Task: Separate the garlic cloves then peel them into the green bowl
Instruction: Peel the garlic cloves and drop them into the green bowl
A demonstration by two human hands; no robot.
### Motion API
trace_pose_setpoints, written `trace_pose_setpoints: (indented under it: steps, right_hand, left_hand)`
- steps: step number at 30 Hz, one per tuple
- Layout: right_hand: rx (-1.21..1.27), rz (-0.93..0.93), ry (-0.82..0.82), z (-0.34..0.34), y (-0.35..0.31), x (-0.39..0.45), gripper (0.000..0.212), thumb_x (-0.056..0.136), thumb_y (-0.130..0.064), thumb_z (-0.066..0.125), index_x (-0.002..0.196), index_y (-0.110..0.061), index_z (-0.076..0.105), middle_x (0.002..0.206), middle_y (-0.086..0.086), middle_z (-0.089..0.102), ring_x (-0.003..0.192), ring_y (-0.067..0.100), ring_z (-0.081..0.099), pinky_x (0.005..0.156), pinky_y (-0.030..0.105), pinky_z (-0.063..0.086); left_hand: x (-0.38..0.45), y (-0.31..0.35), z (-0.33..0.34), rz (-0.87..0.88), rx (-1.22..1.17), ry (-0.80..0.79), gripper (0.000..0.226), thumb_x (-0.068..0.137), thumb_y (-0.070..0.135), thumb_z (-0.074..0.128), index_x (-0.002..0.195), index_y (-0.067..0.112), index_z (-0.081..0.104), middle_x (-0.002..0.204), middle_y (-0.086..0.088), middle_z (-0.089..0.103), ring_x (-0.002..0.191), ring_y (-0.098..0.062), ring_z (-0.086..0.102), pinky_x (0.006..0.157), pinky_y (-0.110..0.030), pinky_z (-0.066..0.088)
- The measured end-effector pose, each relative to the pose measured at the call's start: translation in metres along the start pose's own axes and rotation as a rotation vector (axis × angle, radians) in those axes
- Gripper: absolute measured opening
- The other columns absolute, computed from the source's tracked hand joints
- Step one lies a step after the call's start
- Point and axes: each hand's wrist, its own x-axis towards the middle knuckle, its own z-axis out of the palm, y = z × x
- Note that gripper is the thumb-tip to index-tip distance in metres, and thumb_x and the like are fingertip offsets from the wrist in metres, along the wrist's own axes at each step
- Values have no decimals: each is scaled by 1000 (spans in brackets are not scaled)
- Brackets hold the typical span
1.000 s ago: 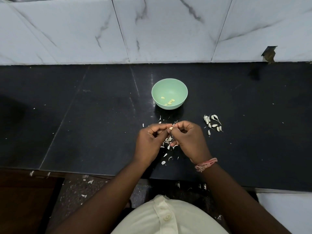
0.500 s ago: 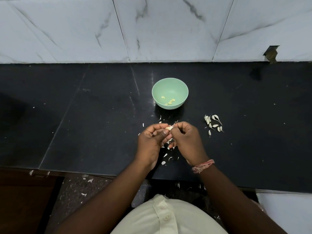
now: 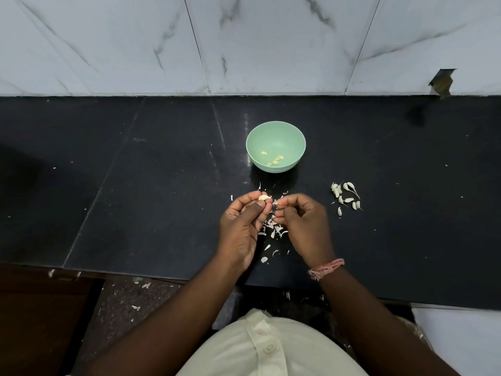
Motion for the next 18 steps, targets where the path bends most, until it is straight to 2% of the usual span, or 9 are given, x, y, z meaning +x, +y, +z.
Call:
trace_pose_setpoints:
  steps: [3, 4, 6, 8, 9, 12, 14, 16, 18]
  right_hand:
    - [-88, -52, 31, 1, 0, -1, 9, 94, -15, 68, 86, -13, 70, 78, 5, 74, 70, 24, 73, 66, 35, 61]
    - [-116, -68, 41, 1, 0, -1, 14, 94, -21, 70, 84, -11, 69, 75, 6, 73, 69, 26, 73, 65, 36, 60]
    - [-113, -75, 47, 2, 1, 1, 15, 94, -18, 73, 85, -7, 68, 74, 7, 72, 68, 26, 73, 63, 36, 60]
    - [-79, -79, 14, 1, -1, 2, 5, 93, -9, 72, 97, -10, 71, 83, 4, 74, 76, 21, 74, 71, 38, 62]
    - [-71, -79, 2, 1, 1, 2, 13, 92, -7, 71, 103, -14, 72, 88, 2, 75, 80, 19, 74, 76, 41, 63]
    - [-117, -115, -4, 3, 2, 0, 14, 90, -11, 70, 97, -22, 75, 86, -1, 76, 79, 17, 75, 79, 47, 63]
    - [-171, -154, 13, 4, 0, -3, 8, 88, -17, 71, 90, -24, 75, 81, -6, 74, 73, 11, 73, 74, 43, 62]
    - [-213, -198, 35, 5, -4, -5, 11, 88, -13, 71, 84, -23, 73, 73, -13, 72, 67, 4, 69, 70, 33, 59]
    - [-233, -206, 21, 5, -5, -6, 13, 88, -11, 69, 82, -22, 70, 67, -13, 72, 64, 3, 69, 68, 32, 59]
  left_hand:
    - [0, -1, 1, 1, 0, -8, 17, 91, -10, 61, 107, -4, 65, 92, -15, 73, 96, -25, 73, 85, -26, 59]
    - [-1, -2, 1, -2, 2, -8, 16, 91, -9, 62, 107, -5, 65, 94, -16, 73, 97, -25, 73, 85, -26, 59]
    - [0, -4, 0, -1, 13, 2, 17, 91, -10, 63, 108, -6, 65, 97, -17, 73, 98, -25, 73, 84, -25, 59]
    - [0, -6, -2, 6, 21, 14, 19, 91, -10, 62, 110, -7, 64, 97, -18, 73, 96, -25, 74, 83, -25, 59]
    - [1, -7, -2, 9, 23, 21, 20, 91, -10, 62, 110, -8, 64, 96, -18, 73, 95, -24, 74, 82, -25, 59]
    - [-1, -8, 1, 18, 35, 44, 18, 90, -10, 63, 107, -6, 65, 92, -15, 73, 89, -21, 74, 80, -24, 60]
    - [-1, -9, 2, 15, 59, 51, 18, 89, -8, 65, 106, -4, 67, 92, -15, 74, 86, -20, 74, 78, -23, 60]
    - [-2, -9, 2, 22, 123, 56, 19, 87, -6, 69, 106, -3, 70, 95, -17, 75, 87, -20, 73, 77, -23, 60]
    - [-2, -9, 1, 45, 215, 59, 19, 86, -5, 72, 104, -1, 73, 95, -16, 75, 85, -20, 72, 75, -22, 59]
